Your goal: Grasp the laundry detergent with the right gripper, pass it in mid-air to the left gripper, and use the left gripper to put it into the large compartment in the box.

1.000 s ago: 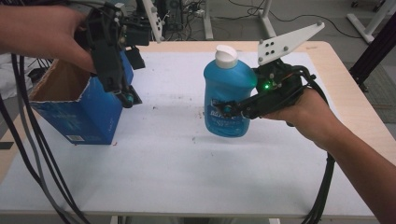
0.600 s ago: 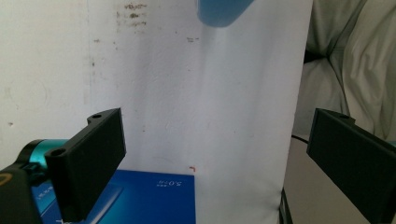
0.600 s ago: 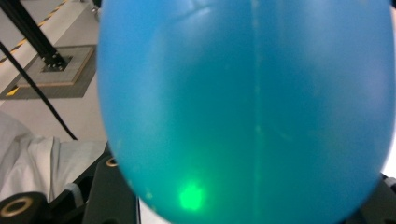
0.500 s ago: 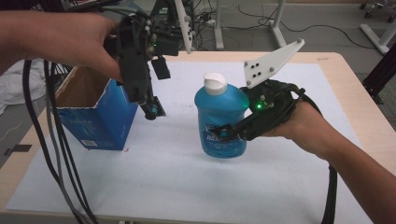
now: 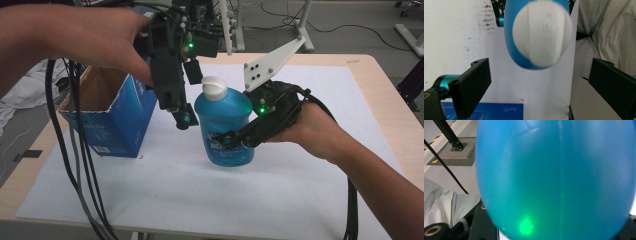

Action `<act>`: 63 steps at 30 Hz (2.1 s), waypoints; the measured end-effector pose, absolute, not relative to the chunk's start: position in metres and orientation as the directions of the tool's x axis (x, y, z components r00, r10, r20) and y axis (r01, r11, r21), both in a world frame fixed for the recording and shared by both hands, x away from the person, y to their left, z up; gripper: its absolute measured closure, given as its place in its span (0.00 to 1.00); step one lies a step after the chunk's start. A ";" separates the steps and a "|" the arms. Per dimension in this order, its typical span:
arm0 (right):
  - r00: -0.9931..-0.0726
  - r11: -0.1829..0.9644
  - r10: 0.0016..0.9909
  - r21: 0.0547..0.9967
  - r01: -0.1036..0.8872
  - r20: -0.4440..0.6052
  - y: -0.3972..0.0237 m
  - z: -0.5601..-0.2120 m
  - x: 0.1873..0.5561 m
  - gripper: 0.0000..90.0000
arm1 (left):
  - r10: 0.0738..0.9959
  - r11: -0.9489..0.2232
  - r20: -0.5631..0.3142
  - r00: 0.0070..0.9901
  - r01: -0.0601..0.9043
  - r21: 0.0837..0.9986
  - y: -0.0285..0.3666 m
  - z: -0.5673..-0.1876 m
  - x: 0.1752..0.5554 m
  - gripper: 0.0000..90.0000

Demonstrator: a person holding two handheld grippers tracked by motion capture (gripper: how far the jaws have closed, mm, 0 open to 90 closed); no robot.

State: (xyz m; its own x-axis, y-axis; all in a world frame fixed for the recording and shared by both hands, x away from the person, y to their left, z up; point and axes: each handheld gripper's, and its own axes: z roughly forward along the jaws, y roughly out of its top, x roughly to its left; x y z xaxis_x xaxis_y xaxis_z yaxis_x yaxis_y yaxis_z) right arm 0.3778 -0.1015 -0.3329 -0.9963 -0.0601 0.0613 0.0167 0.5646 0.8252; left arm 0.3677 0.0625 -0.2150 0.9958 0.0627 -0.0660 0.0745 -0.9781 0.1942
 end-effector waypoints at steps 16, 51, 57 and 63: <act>-0.995 0.567 -0.077 0.823 0.011 0.066 -0.086 -0.331 0.376 0.49 | 0.065 -0.979 -0.070 0.995 0.077 0.190 0.052 -0.222 0.370 0.05; -0.993 0.553 -0.089 0.833 0.012 0.073 -0.083 -0.328 0.376 0.49 | 0.022 -0.981 -0.072 0.997 0.035 0.190 0.046 -0.230 0.375 0.21; -0.994 0.549 -0.090 0.836 0.008 0.068 -0.083 -0.327 0.376 0.49 | 0.016 -0.982 -0.079 0.997 0.031 0.189 0.046 -0.230 0.374 0.25; -0.993 0.548 -0.093 0.836 0.011 0.074 -0.082 -0.326 0.374 0.49 | 0.006 -0.982 -0.082 0.997 0.022 0.189 0.046 -0.230 0.374 0.30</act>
State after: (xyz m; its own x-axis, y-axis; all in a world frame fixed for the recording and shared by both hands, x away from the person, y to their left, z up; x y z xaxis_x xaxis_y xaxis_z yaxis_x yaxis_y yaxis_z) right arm 0.3744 -0.0817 -0.3262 -0.9930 -0.0928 0.0736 0.0107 0.5482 0.8363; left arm 0.3736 0.0465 -0.2298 0.9966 0.0064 -0.0816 0.0218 -0.9818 0.1889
